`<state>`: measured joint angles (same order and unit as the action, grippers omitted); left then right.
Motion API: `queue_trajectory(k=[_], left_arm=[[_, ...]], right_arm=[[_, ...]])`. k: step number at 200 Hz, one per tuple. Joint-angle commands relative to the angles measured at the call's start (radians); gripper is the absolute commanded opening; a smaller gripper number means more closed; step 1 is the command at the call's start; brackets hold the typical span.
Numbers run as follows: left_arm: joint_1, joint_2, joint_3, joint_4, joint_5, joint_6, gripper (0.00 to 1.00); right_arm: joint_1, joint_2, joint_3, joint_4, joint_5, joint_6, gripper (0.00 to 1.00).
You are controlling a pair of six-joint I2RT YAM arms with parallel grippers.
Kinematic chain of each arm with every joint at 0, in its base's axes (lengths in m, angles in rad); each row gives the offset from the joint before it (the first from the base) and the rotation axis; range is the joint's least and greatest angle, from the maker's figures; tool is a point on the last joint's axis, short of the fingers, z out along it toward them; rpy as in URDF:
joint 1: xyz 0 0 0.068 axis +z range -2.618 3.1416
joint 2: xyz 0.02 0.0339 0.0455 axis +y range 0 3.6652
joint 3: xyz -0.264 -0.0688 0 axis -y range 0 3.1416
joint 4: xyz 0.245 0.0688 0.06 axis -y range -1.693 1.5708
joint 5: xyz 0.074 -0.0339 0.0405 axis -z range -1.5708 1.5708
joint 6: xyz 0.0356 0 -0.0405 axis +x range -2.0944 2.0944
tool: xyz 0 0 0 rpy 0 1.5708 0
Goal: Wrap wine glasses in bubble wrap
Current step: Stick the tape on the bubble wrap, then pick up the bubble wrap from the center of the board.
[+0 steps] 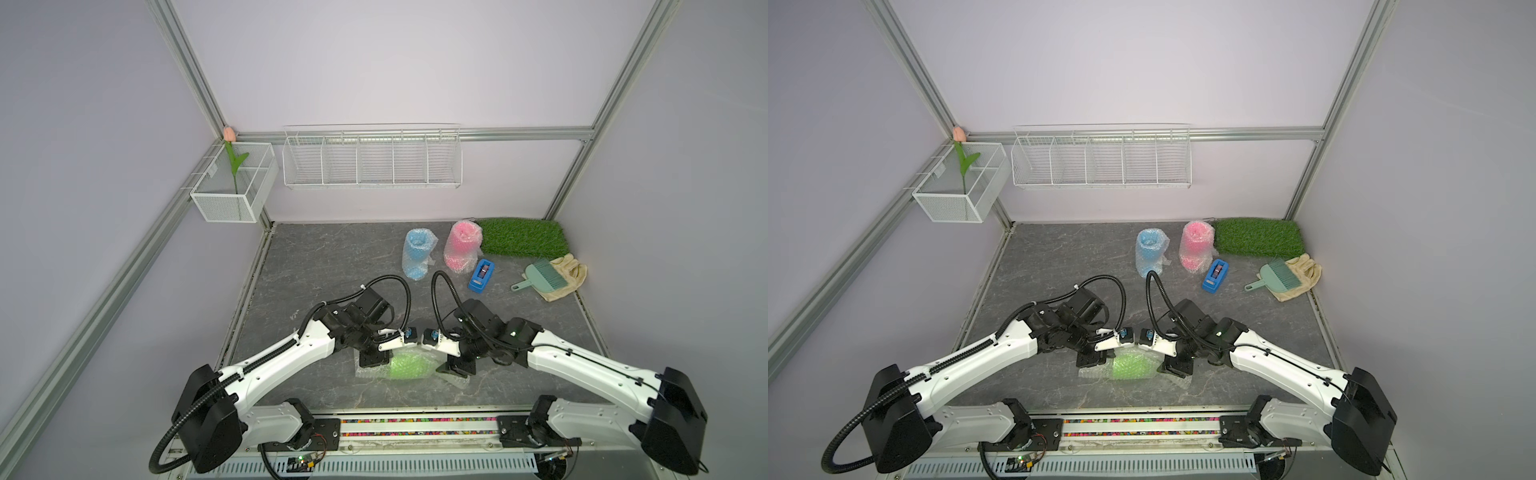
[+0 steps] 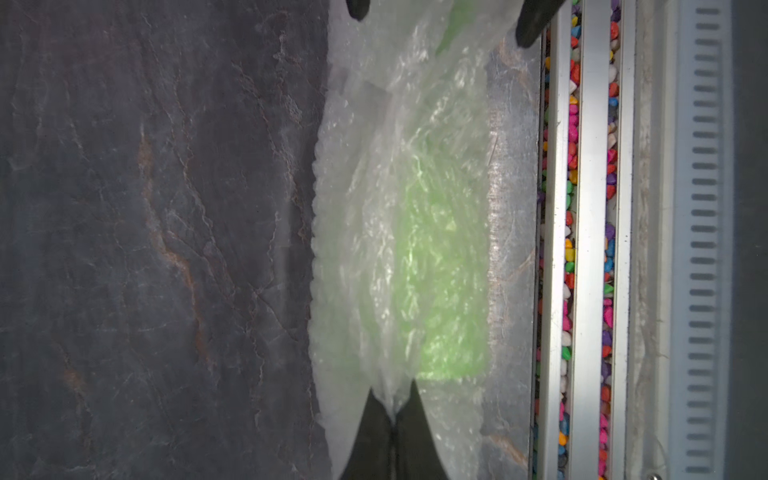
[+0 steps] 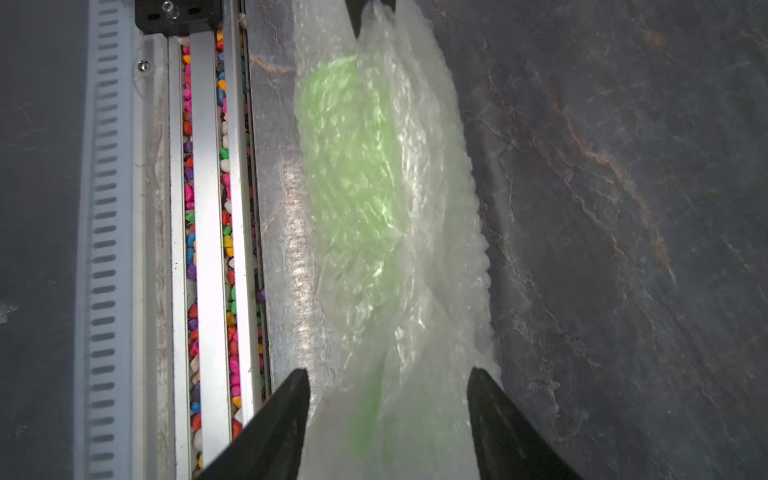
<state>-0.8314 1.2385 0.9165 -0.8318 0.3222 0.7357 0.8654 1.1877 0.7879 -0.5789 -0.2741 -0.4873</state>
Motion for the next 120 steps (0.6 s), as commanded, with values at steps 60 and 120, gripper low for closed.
queue_trajectory(k=[60, 120], left_arm=[[-0.002, -0.055, -0.028, 0.042, 0.021, -0.007, 0.0], [-0.003, -0.102, -0.041, 0.049, -0.004, -0.007, 0.0]], right_arm=[[-0.006, 0.088, 0.011, 0.062, -0.09, -0.001, 0.49], [-0.019, 0.074, -0.004, 0.103, -0.074, 0.01, 0.11]])
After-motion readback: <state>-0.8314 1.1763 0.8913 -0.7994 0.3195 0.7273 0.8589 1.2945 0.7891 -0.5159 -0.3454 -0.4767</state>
